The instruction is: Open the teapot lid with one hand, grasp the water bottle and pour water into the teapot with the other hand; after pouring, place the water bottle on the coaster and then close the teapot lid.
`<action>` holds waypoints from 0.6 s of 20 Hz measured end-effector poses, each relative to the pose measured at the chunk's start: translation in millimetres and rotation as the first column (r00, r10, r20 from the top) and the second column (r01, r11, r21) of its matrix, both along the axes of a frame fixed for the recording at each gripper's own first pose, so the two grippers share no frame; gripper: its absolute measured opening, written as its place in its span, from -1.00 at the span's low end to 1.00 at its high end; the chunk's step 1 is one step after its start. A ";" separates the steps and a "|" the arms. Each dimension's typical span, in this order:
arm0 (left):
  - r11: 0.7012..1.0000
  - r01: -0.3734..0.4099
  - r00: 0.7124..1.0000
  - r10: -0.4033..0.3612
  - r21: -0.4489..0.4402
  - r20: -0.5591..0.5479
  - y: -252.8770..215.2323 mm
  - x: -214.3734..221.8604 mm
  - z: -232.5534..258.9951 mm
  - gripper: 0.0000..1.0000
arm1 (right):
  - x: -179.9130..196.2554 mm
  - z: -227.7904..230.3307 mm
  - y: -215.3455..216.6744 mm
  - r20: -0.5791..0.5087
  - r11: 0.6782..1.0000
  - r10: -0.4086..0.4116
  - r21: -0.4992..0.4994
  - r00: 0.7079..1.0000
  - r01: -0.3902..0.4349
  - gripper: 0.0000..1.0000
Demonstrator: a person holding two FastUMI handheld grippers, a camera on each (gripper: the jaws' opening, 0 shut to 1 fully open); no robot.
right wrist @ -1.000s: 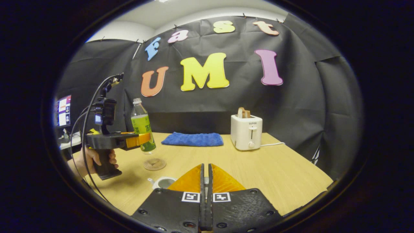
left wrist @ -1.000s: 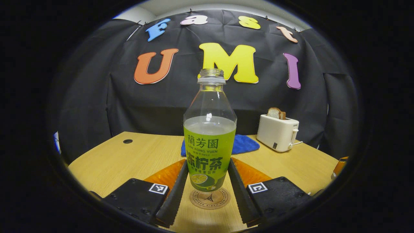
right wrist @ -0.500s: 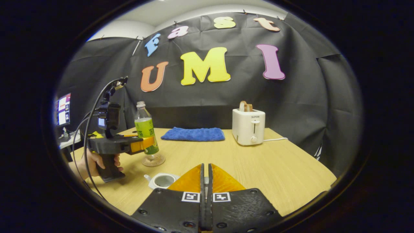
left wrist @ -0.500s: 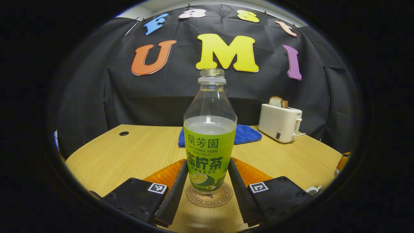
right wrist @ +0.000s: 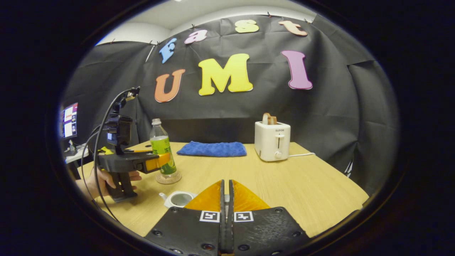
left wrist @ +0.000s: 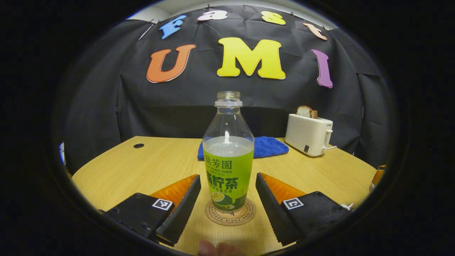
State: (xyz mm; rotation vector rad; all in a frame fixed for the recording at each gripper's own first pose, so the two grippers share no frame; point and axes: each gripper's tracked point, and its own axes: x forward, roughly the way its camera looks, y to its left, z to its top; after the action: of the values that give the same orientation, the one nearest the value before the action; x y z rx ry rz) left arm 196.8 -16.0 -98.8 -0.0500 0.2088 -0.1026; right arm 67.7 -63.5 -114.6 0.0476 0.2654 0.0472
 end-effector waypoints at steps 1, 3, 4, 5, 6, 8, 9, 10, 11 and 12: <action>1.000 -0.004 1.000 0.004 0.002 -0.003 1.8 -2.1 0.4 0.94 | 0.5 1.8 1.5 0.005 1.000 0.004 0.000 1.000 -0.004 -1.00; 1.000 -0.015 1.000 0.015 0.018 -0.014 8.1 -12.2 -1.3 0.94 | 2.6 7.4 9.2 0.021 1.000 0.020 -0.001 1.000 -0.020 -1.00; 0.999 -0.024 1.000 0.025 0.028 -0.018 13.6 -17.9 -2.0 0.94 | 3.4 10.1 14.3 0.032 0.999 0.033 0.003 0.999 -0.034 -1.00; 0.999 -0.031 0.999 0.031 0.036 -0.017 18.6 -25.1 -0.7 0.94 | 5.2 13.2 20.4 0.043 0.999 0.050 0.009 0.998 -0.050 -1.00; 0.998 -0.040 0.999 0.040 0.043 -0.017 23.5 -33.5 0.0 0.94 | 7.6 14.4 28.0 0.054 0.998 0.068 0.012 0.996 -0.068 -1.00; 0.997 -0.057 0.998 0.058 0.059 -0.006 36.2 -54.2 5.7 0.92 | 12.9 14.2 42.6 0.070 0.994 0.108 -0.003 0.992 -0.108 -1.00; 0.995 -0.070 0.998 0.070 0.070 0.006 43.6 -63.0 10.2 0.94 | 15.8 11.9 47.2 0.070 0.992 0.123 -0.002 0.990 -0.123 -1.00; 0.993 -0.083 0.996 0.082 0.078 0.019 49.8 -72.6 14.4 0.93 | 18.5 8.1 52.3 0.067 0.990 0.137 0.005 0.988 -0.138 -1.00; 0.992 -0.092 0.995 0.090 0.080 0.029 53.9 -80.6 18.8 0.93 | 21.4 5.6 56.3 0.063 0.989 0.148 0.009 0.987 -0.149 -1.00; 0.992 -0.102 0.994 0.099 0.079 0.039 58.2 -88.8 22.4 0.93 | 23.4 3.3 60.6 0.061 0.988 0.156 0.008 0.986 -0.157 -1.00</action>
State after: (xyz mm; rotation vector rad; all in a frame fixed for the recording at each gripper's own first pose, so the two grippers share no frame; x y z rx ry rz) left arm 107.9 42.2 -76.4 0.0219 0.1747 0.0056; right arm 91.1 -2.8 -111.2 0.0379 0.2078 0.2065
